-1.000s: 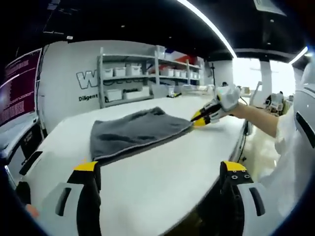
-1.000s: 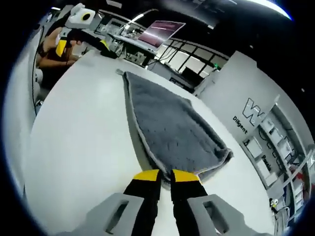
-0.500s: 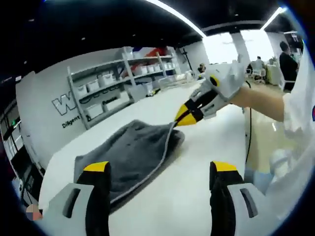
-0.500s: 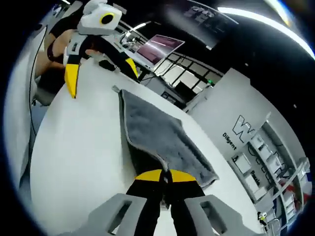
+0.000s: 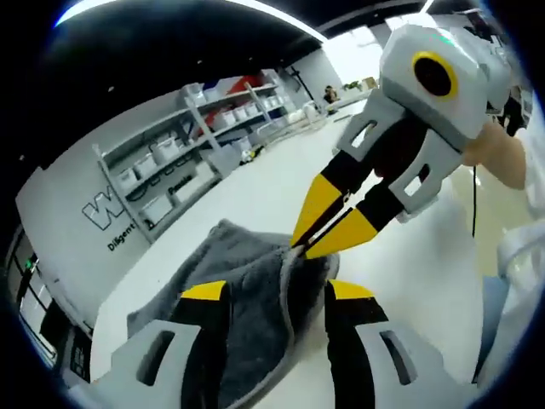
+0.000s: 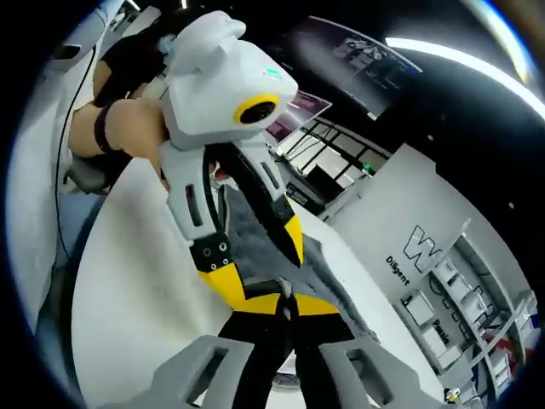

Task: Open the folded towel by lifting each exposed corner and separating the folded layers until the towel lies flat within the target outline without major curled edges

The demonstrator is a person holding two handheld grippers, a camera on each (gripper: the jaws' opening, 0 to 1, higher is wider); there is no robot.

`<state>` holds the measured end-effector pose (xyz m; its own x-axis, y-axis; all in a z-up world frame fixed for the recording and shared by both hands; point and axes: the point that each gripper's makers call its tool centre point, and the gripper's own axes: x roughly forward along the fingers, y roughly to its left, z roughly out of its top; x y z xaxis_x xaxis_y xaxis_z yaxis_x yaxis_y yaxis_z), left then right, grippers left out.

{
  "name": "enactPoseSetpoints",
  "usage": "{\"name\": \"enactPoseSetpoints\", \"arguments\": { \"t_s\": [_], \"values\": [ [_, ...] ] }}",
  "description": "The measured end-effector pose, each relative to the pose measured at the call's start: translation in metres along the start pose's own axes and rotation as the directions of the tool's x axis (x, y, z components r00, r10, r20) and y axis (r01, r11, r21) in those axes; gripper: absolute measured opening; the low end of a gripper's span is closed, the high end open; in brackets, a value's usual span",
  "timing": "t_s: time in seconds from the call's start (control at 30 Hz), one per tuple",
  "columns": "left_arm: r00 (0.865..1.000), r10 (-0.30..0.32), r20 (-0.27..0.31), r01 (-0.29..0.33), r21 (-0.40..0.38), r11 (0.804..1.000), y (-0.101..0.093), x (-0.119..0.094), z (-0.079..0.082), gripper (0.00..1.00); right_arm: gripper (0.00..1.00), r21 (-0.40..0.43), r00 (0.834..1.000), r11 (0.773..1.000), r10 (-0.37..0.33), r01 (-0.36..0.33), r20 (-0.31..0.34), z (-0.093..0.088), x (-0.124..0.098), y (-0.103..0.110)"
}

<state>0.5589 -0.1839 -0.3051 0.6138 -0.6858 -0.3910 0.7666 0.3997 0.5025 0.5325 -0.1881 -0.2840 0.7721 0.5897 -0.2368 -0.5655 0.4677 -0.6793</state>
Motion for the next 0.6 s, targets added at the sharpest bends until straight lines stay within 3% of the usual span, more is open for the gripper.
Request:
{"name": "enactPoseSetpoints", "arguments": {
  "t_s": [0.1, 0.2, 0.3, 0.4, 0.43, 0.6],
  "values": [
    [0.999, -0.021, -0.04, 0.022, 0.027, 0.999, -0.002, 0.003, -0.005, 0.29, 0.0, -0.007, 1.0, 1.0, 0.004, -0.004, 0.013, 0.003, -0.002, 0.003],
    [0.999, -0.031, -0.03, 0.032, 0.04, 0.999, -0.007, 0.008, 0.001, 0.27, 0.0, -0.013, 1.0, 1.0, 0.0, 0.0, 0.017, 0.004, -0.002, 0.004],
    [0.998, -0.034, -0.044, 0.039, 0.101, 0.994, -0.008, 0.009, 0.0, 0.2, 0.0, -0.013, 1.0, 1.0, -0.01, 0.011, 0.02, 0.002, -0.004, 0.003],
    [0.997, -0.048, -0.053, 0.055, 0.131, 0.99, -0.006, 0.01, -0.001, 0.08, 0.0, -0.002, 1.0, 1.0, -0.017, 0.017, 0.025, -0.001, -0.006, 0.001],
    [0.997, -0.057, -0.052, 0.063, 0.124, 0.99, -0.005, 0.01, -0.001, 0.03, 0.0, 0.004, 0.999, 1.0, -0.02, 0.02, 0.026, -0.003, -0.006, 0.001],
    [0.995, -0.097, -0.032, 0.096, -0.016, 0.995, 0.005, 0.01, -0.005, 0.02, 0.1, 0.07, 0.998, 0.996, -0.049, 0.047, 0.029, -0.014, -0.012, -0.002]
  ]
}}
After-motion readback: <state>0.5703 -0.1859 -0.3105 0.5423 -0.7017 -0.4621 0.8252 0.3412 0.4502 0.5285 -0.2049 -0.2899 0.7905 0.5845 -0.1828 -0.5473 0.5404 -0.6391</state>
